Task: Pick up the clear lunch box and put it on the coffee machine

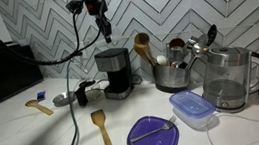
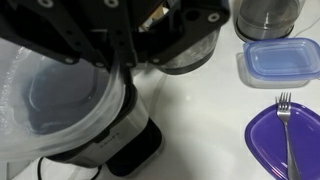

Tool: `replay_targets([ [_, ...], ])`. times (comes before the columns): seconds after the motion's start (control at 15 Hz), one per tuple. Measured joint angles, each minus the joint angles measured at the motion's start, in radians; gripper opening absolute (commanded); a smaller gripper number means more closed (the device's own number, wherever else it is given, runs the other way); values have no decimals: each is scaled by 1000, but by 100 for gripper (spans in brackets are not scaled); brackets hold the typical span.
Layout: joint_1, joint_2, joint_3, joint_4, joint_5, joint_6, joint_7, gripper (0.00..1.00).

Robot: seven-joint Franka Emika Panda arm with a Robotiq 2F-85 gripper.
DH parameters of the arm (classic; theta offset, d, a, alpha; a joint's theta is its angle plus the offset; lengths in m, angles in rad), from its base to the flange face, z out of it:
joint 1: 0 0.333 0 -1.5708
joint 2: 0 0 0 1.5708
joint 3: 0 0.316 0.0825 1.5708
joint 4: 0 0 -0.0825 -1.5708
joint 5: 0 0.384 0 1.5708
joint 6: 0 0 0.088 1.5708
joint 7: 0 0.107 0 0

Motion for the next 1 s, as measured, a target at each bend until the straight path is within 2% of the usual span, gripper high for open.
replay_targets([
  [0.33, 8, 156, -2, 199, 0, -80, -3, 1],
  [0.87, 13, 343, 7, 410, 8, -89, -5, 1],
  [1.0, 16, 365, 12, 450, 9, -103, -5, 31],
])
